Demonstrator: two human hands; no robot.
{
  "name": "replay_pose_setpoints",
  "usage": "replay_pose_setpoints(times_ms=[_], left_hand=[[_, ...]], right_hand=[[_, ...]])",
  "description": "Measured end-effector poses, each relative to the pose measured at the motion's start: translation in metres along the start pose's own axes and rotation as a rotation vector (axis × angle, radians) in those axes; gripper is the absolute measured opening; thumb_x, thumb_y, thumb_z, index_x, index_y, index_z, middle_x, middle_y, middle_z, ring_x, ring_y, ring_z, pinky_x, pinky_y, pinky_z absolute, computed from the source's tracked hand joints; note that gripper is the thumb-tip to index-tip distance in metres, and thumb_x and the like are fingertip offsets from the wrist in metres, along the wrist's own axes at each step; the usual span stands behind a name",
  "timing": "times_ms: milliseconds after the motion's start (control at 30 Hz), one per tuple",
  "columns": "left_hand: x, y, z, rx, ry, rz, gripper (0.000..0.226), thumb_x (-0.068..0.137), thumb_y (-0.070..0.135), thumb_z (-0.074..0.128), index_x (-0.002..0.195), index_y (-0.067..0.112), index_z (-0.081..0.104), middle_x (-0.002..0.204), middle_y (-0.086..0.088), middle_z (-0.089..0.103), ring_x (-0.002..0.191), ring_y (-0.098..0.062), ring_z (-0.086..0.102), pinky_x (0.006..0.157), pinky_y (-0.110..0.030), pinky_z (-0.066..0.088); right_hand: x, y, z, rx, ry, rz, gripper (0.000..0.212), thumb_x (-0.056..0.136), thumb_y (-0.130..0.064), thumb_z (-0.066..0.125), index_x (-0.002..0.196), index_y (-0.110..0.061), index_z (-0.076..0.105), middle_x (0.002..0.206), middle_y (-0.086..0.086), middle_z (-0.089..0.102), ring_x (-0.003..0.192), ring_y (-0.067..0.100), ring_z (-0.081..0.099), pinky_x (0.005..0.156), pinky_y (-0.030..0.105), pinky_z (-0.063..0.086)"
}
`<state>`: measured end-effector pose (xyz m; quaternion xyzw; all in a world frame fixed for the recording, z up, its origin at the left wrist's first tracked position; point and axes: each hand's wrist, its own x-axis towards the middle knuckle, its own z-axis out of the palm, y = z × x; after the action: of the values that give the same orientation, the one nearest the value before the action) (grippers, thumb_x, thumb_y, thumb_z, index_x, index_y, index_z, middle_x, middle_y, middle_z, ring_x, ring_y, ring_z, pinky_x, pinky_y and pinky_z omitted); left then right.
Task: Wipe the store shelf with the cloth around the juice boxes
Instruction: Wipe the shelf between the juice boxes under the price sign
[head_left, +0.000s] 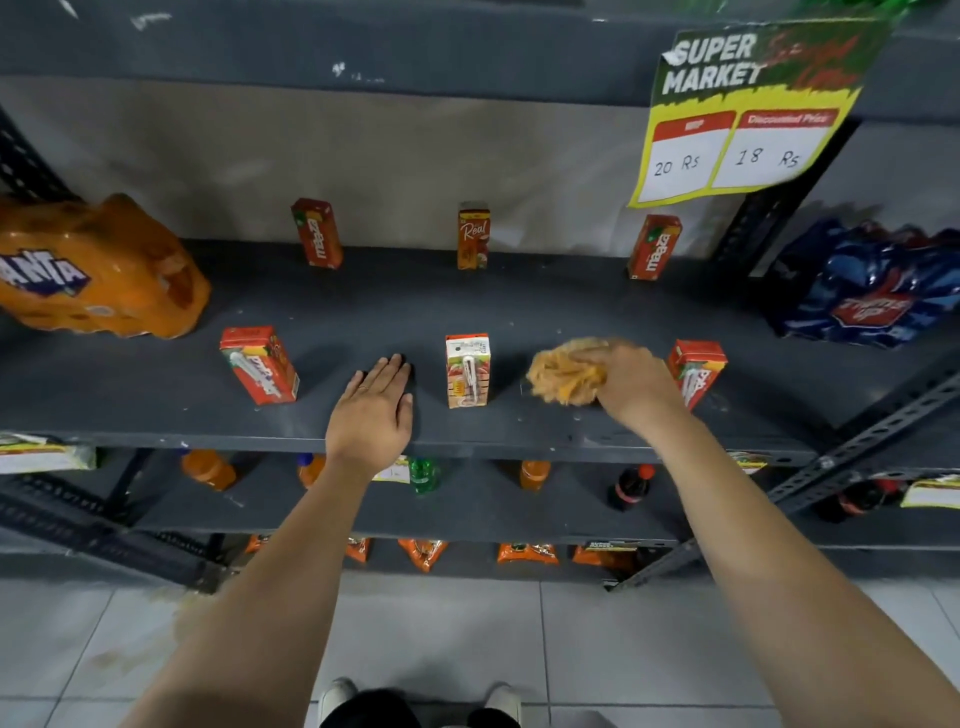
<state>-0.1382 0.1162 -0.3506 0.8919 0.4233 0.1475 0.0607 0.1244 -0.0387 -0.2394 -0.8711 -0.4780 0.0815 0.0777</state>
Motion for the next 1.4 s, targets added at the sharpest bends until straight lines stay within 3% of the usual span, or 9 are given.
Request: replay_pose_setpoints(times_ms=[267, 433, 600, 800, 967, 1133, 1233, 1300, 1400], left_hand=[[0.001, 0.0, -0.001, 0.012, -0.018, 0.003, 0.049, 0.101, 0.028, 0.034, 0.148, 0.013, 0.034, 0.156, -0.001, 0.031, 0.145, -0.016, 0.024, 0.12, -0.034, 0.012], [0.002, 0.002, 0.0, 0.018, -0.02, -0.007, 0.049, 0.101, 0.028, 0.033, 0.148, 0.013, 0.034, 0.156, -0.002, 0.031, 0.145, -0.017, 0.023, 0.119, -0.034, 0.011], [0.001, 0.0, 0.001, 0.014, -0.002, 0.009, 0.049, 0.101, 0.027, 0.033, 0.148, 0.012, 0.034, 0.156, -0.003, 0.03, 0.145, -0.017, 0.022, 0.12, -0.034, 0.011], [0.0, 0.001, 0.001, -0.028, 0.009, 0.009, 0.049, 0.101, 0.025, 0.036, 0.148, 0.011, 0.033, 0.155, -0.006, 0.032, 0.144, -0.019, 0.025, 0.12, -0.034, 0.011], [-0.031, 0.025, -0.006, -0.107, 0.324, -0.011, 0.039, 0.092, 0.015, 0.039, 0.13, 0.013, 0.049, 0.119, -0.014, 0.06, 0.11, -0.029, 0.05, 0.101, -0.049, 0.031], [-0.075, 0.115, 0.023, -0.326, 0.275, 0.387, 0.031, 0.086, 0.016, 0.05, 0.116, 0.019, 0.055, 0.111, -0.005, 0.059, 0.097, -0.023, 0.052, 0.081, -0.036, 0.034], [-0.05, 0.162, 0.025, -0.434, 0.133, 0.467, 0.03, 0.088, 0.013, 0.049, 0.116, 0.016, 0.058, 0.112, -0.003, 0.061, 0.098, -0.021, 0.053, 0.082, -0.032, 0.038], [-0.023, 0.187, 0.023, -0.457, 0.069, 0.456, 0.031, 0.09, 0.013, 0.047, 0.118, 0.013, 0.059, 0.114, -0.005, 0.062, 0.102, -0.022, 0.054, 0.088, -0.033, 0.042], [0.012, 0.213, 0.026, -0.404, -0.018, 0.407, 0.036, 0.093, 0.015, 0.046, 0.128, 0.011, 0.054, 0.127, -0.007, 0.057, 0.117, -0.023, 0.05, 0.104, -0.038, 0.038]], right_hand=[[-0.041, 0.008, 0.047, -0.166, -0.087, -0.107, 0.061, 0.088, -0.003, 0.045, 0.135, -0.041, 0.051, 0.145, 0.006, 0.044, 0.121, 0.036, 0.054, 0.087, 0.04, 0.052], [-0.099, 0.018, 0.028, -0.119, -0.158, -0.126, 0.047, 0.089, -0.01, 0.049, 0.119, -0.042, 0.066, 0.134, -0.004, 0.059, 0.107, 0.027, 0.064, 0.088, 0.038, 0.054], [-0.053, 0.004, -0.01, 0.082, 0.122, -0.175, 0.052, 0.082, 0.001, 0.055, 0.117, -0.035, 0.069, 0.136, -0.005, 0.059, 0.108, 0.025, 0.066, 0.093, 0.039, 0.054], [-0.027, -0.008, 0.039, -0.104, -0.116, -0.078, 0.042, 0.096, -0.011, 0.039, 0.13, -0.026, 0.06, 0.134, 0.006, 0.059, 0.118, 0.03, 0.057, 0.096, 0.038, 0.05], [-0.081, 0.024, 0.045, 0.032, -0.126, -0.131, 0.046, 0.089, -0.01, 0.053, 0.126, -0.035, 0.064, 0.148, -0.007, 0.047, 0.128, 0.021, 0.051, 0.102, 0.033, 0.047], [-0.117, 0.075, 0.006, 0.341, -0.203, 0.065, 0.06, 0.075, 0.01, 0.05, 0.096, -0.039, 0.077, 0.12, -0.015, 0.067, 0.109, 0.011, 0.063, 0.094, 0.027, 0.048], [-0.11, 0.128, -0.039, 0.416, -0.062, 0.296, 0.06, 0.072, 0.013, 0.056, 0.079, -0.045, 0.073, 0.105, -0.012, 0.068, 0.086, 0.016, 0.069, 0.066, 0.023, 0.051], [-0.087, 0.156, -0.063, 0.355, 0.163, 0.397, 0.045, 0.077, 0.008, 0.056, 0.092, -0.029, 0.078, 0.104, -0.001, 0.073, 0.084, 0.027, 0.07, 0.057, 0.022, 0.046], [-0.023, 0.175, -0.075, 0.274, 0.354, 0.434, 0.029, 0.087, 0.0, 0.052, 0.11, 0.0, 0.069, 0.11, 0.023, 0.07, 0.1, 0.039, 0.066, 0.077, 0.038, 0.054]])
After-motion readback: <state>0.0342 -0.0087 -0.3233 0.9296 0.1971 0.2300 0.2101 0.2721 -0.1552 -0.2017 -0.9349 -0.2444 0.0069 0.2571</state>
